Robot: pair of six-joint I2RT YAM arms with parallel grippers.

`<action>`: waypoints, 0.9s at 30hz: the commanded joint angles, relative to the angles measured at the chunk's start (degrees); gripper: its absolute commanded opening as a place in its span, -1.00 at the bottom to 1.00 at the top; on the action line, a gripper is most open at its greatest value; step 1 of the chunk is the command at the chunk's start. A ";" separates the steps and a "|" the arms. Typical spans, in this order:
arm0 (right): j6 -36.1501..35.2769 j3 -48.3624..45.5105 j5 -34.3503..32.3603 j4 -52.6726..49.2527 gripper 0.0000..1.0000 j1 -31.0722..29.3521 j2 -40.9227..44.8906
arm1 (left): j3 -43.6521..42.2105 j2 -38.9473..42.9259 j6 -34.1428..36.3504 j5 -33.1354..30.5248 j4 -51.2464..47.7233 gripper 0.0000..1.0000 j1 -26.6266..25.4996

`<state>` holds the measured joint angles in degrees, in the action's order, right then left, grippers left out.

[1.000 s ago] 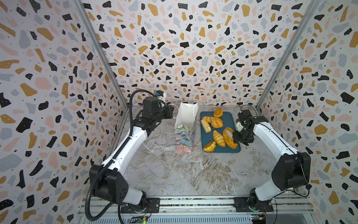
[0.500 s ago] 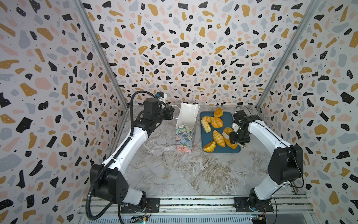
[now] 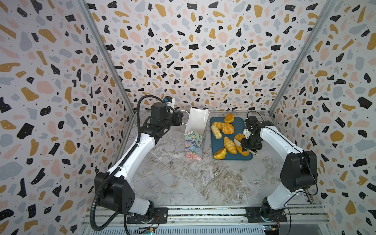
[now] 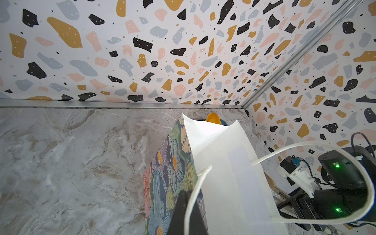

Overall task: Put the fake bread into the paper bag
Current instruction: 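Move the open tongs over the sesame loaf with the right gripper, then close the tongs around the sesame loaf with the right gripper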

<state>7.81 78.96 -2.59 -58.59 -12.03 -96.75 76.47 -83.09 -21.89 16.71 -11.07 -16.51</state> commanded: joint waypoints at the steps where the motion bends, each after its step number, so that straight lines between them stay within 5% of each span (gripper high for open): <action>1: -0.34 2.43 -0.04 -0.56 0.24 -0.19 -0.17 | -0.96 1.15 0.05 0.70 1.64 -1.00 0.17; 11: -0.43 0.51 1.07 0.62 0.17 0.42 -0.64 | -0.94 1.19 0.01 0.78 1.58 -1.00 0.21; 27: -1.05 0.88 4.97 0.76 -0.31 1.57 1.06 | -1.14 1.70 0.08 0.43 1.67 -1.00 0.27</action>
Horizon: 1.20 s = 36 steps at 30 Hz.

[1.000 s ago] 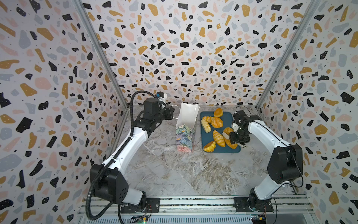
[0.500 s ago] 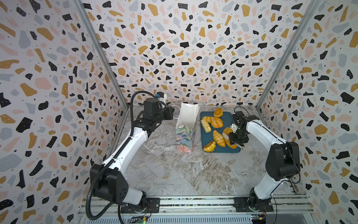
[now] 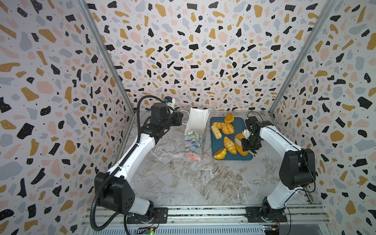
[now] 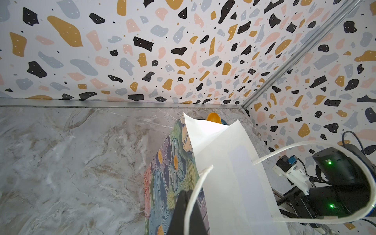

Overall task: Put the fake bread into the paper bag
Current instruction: 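Close the tongs around the sesame loaf with the right gripper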

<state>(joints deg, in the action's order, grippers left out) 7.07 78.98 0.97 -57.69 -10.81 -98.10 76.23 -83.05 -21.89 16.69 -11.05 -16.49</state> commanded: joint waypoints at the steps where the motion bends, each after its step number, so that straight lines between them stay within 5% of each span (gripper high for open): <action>1: -0.28 0.91 1.51 -0.15 -0.31 0.43 2.84 | -0.84 1.66 0.07 0.44 1.65 -1.00 0.30; 36: 4.94 1.99 11.48 7.59 -0.44 1.66 16.87 | -1.74 1.88 -0.49 1.01 2.70 -1.00 0.24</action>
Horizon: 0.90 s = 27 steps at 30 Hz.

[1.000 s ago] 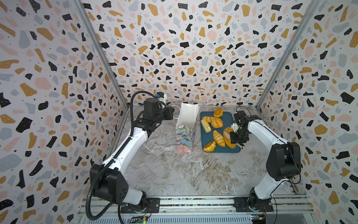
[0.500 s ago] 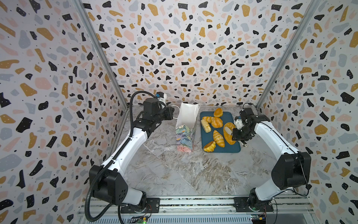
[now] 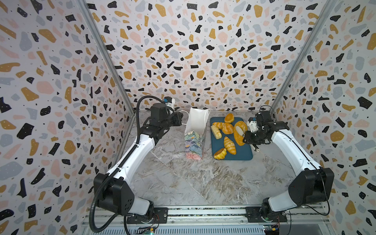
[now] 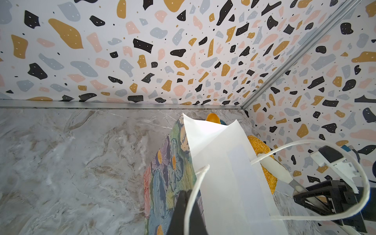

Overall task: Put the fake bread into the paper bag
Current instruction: 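Close the tongs around the sesame loaf with the right gripper, then lift the sesame loaf with the tongs toward the bag held by the left gripper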

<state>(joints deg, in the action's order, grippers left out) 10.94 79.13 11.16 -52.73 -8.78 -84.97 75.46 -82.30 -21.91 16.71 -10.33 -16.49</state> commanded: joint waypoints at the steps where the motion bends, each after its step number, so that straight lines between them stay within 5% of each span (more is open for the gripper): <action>1: 1.06 2.22 1.45 2.93 -0.44 -0.41 4.15 | -0.97 1.07 -0.49 1.13 1.98 -1.00 0.26; 27: 3.65 10.03 2.98 5.35 -0.48 -4.36 5.82 | -1.36 1.51 -1.15 1.31 2.59 -1.00 0.29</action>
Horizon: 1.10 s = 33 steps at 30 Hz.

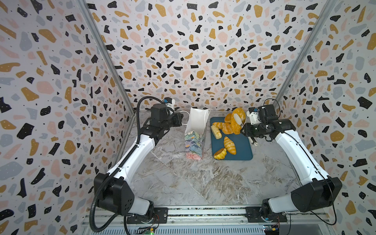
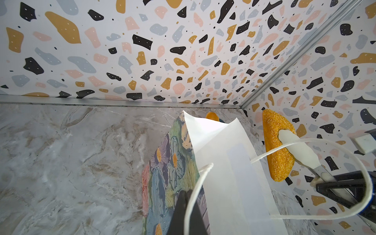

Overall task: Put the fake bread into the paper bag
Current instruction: 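Lift the sesame loaf with the tongs toward the bag held by the left gripper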

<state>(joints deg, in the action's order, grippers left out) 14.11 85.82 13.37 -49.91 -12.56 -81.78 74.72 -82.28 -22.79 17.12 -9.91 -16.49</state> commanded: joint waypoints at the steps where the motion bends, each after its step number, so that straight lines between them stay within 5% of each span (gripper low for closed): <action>1: 0.54 3.30 0.87 2.79 -0.48 -0.68 2.67 | -0.63 1.49 -0.30 0.89 2.18 -1.00 0.28; 33: 2.88 23.37 0.06 5.59 -0.53 -12.42 -2.90 | -0.87 1.68 -0.33 1.75 2.54 -1.00 0.27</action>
<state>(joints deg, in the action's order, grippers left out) 16.93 105.45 13.02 -48.75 -23.53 -85.36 74.61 -82.26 -23.18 17.78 -9.74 -16.49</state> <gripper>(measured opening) 0.294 0.047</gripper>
